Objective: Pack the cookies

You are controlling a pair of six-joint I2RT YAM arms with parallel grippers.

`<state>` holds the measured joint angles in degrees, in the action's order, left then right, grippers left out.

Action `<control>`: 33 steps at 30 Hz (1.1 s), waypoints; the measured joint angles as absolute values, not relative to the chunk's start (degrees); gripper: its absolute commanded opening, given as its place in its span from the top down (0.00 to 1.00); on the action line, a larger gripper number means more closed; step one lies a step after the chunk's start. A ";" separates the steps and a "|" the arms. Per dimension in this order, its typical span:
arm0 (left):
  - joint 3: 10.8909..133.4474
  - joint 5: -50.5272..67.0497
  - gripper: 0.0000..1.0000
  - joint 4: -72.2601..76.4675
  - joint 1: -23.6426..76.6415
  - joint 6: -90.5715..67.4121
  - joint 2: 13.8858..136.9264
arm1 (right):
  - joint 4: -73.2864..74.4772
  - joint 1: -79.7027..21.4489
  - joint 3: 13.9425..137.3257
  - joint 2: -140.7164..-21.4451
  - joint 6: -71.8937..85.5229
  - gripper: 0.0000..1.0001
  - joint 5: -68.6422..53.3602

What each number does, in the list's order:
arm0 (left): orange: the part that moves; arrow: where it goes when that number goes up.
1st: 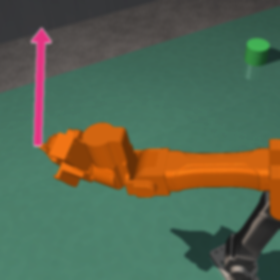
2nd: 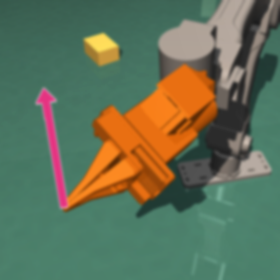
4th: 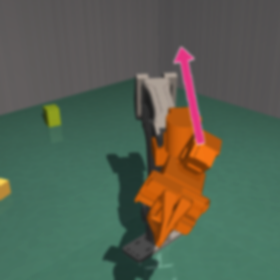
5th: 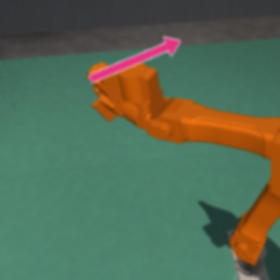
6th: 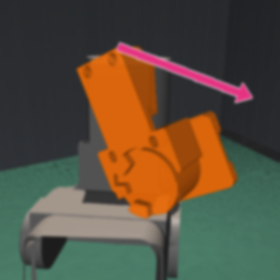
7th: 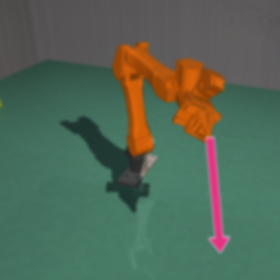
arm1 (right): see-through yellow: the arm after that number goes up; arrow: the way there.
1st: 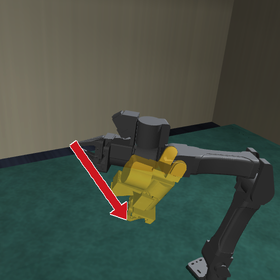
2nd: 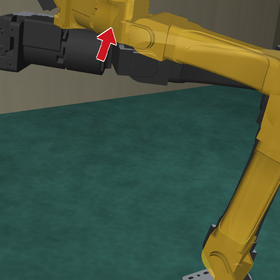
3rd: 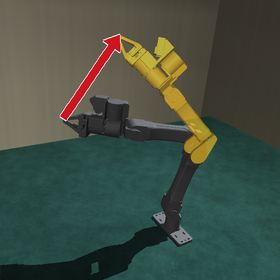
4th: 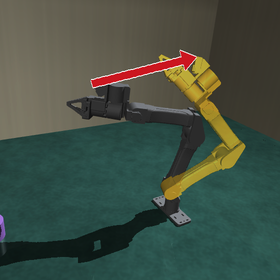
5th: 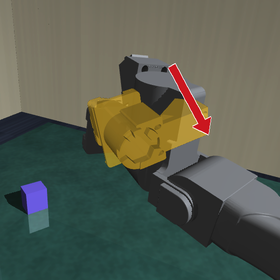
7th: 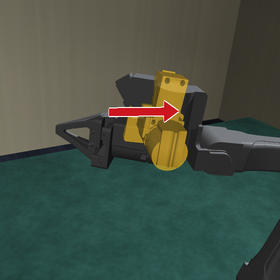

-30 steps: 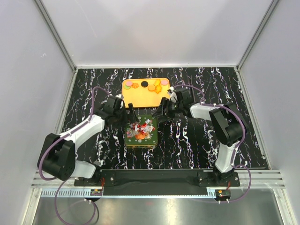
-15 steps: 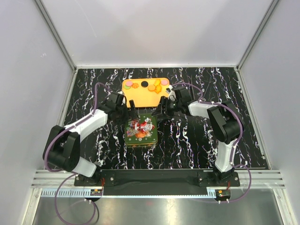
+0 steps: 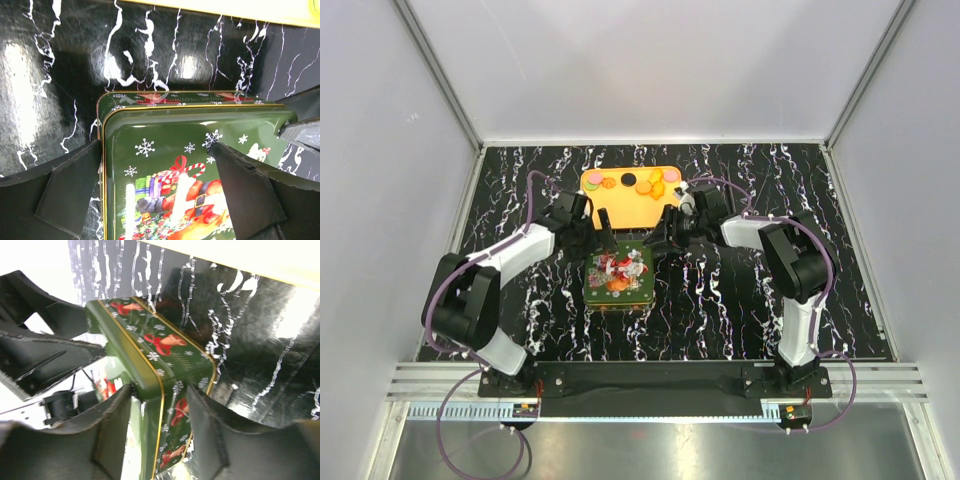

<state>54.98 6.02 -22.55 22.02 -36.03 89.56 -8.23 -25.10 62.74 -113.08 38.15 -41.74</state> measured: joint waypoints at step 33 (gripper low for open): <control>54.72 1.63 0.01 -21.61 21.32 -32.88 92.42 | -22.26 -34.39 47.92 -105.78 48.29 0.76 -35.20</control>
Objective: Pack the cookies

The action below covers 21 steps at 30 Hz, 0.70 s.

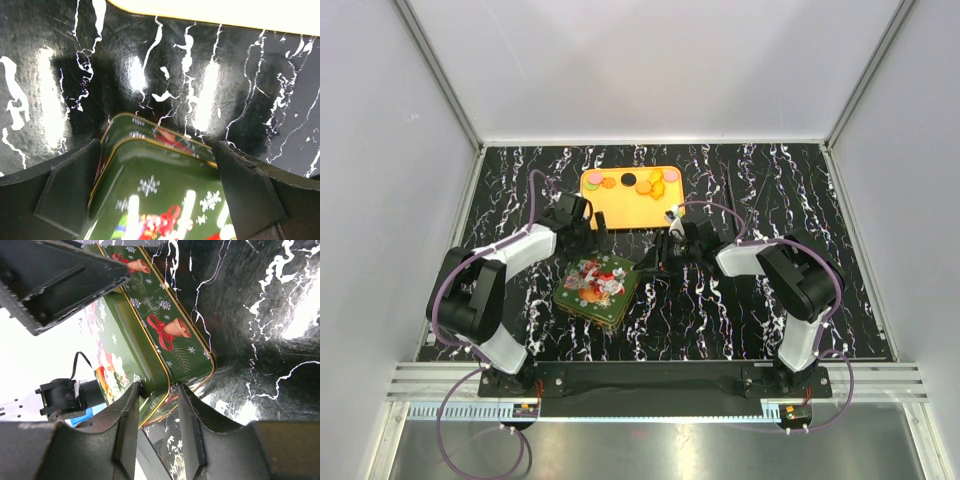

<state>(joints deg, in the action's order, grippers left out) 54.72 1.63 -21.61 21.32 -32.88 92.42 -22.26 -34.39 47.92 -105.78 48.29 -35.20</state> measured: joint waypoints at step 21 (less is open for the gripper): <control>45.65 0.89 0.04 -9.61 21.52 -48.69 88.09 | 6.44 -29.32 66.96 -108.73 36.97 0.42 -34.57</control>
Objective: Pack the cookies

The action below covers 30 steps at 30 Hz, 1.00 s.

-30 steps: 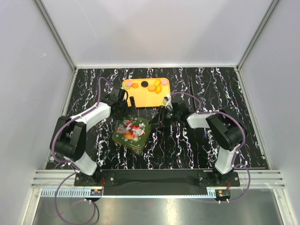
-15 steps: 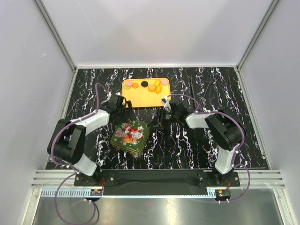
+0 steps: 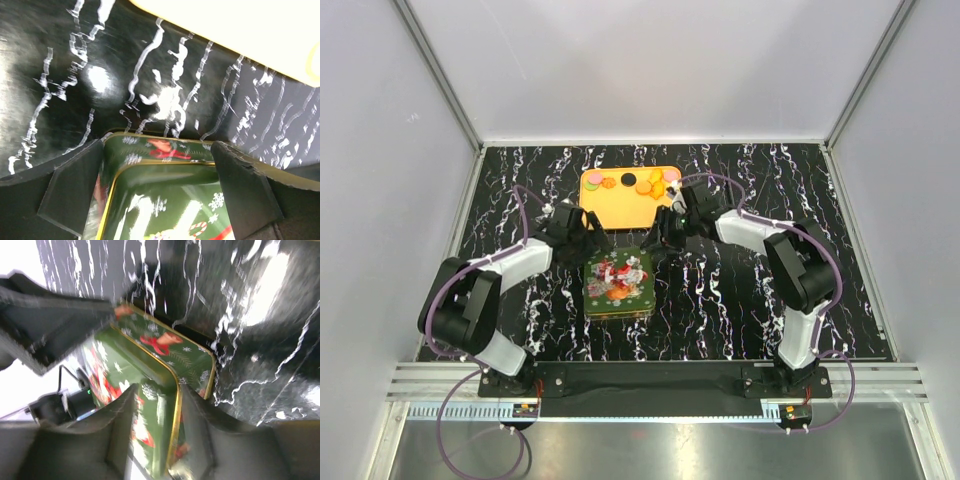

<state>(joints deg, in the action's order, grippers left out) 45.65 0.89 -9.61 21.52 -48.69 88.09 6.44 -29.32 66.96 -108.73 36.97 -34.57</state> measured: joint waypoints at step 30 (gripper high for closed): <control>57.58 3.20 0.01 -34.33 17.15 -27.16 54.57 | 20.08 -24.73 67.51 -67.13 28.77 0.00 -8.78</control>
